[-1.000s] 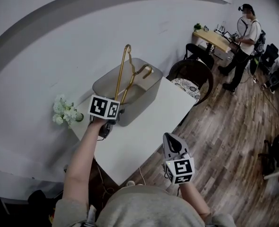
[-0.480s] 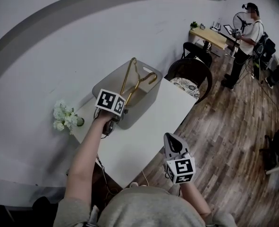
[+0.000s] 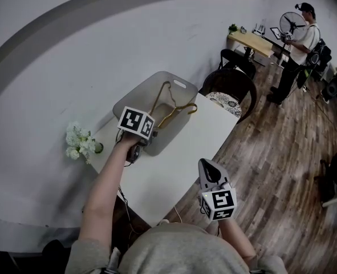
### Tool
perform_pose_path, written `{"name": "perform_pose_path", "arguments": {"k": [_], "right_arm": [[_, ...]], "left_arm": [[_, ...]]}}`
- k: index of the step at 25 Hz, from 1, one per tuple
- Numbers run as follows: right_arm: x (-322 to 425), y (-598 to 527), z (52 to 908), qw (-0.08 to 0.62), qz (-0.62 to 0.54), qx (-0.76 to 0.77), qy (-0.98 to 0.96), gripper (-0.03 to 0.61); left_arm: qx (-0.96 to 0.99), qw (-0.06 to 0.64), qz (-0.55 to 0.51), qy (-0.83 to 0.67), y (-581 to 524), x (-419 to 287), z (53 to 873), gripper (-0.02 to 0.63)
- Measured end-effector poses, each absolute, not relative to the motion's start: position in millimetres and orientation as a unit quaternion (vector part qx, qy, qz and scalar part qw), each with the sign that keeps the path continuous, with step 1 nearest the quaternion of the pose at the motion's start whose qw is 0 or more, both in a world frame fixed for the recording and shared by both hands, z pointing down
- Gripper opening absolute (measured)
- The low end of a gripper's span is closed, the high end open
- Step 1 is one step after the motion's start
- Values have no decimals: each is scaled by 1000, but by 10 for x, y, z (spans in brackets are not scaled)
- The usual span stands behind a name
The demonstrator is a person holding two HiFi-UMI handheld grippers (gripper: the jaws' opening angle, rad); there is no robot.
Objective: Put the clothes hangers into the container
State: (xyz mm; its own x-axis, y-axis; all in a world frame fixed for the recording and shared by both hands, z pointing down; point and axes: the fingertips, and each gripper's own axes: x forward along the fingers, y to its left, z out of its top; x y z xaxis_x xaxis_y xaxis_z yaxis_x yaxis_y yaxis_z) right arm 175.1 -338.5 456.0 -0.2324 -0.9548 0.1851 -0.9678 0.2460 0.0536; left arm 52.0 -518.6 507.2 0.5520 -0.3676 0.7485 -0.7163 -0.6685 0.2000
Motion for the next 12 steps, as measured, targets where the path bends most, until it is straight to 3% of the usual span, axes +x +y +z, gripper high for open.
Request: {"name": "perform_pose_path", "arguments": {"k": [12], "right_arm": [[1619, -3330, 4547, 95, 32, 609, -787, 3]], "left_arm": [[853, 234, 299, -358, -5218, 372, 4866, 287]]}}
